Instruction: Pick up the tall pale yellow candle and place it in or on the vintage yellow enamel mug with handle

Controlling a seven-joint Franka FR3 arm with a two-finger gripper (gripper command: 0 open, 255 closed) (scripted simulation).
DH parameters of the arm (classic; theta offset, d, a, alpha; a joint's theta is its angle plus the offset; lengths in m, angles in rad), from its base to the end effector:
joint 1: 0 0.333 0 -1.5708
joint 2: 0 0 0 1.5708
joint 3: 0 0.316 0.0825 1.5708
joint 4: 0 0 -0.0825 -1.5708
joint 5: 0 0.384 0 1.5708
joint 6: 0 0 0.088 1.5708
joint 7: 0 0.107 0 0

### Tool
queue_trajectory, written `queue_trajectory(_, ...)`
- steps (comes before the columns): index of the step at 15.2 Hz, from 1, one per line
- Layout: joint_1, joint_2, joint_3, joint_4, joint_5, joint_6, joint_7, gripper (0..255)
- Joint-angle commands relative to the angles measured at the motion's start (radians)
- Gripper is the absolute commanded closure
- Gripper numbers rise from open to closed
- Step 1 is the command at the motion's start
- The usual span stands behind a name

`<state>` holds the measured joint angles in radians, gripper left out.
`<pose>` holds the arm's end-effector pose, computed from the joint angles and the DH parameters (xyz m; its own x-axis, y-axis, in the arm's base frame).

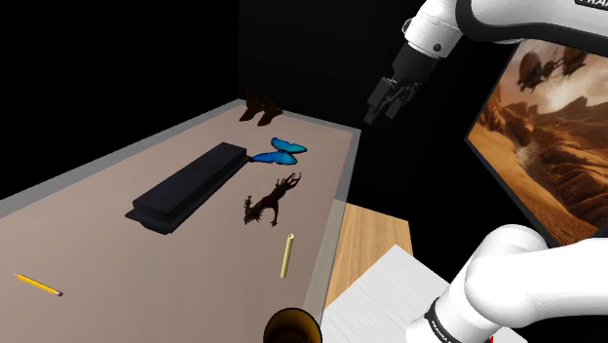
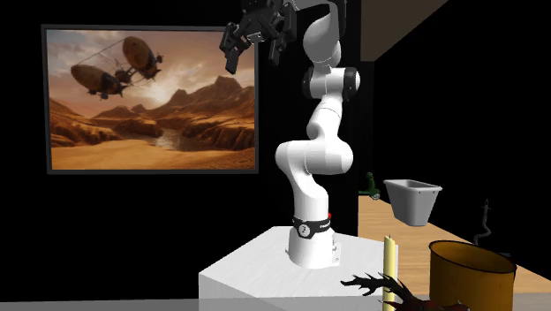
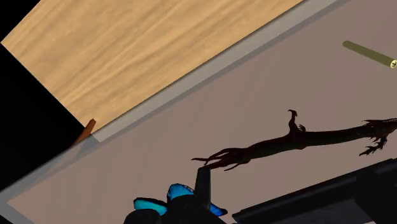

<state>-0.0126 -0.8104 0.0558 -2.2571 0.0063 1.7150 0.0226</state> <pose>0.3117 0.0219 0.6596 0.9642 0.0121 0.2649 0.0049 -0.9996 0.0282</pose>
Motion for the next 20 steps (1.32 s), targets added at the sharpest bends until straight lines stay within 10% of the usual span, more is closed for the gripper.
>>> queue_trajectory(1,0.0,0.0,0.0,0.0,0.0,0.0,0.0,0)
queue_trajectory(20,0.115,0.291,0.275,-0.187,0.153,0.266,0.222,0)
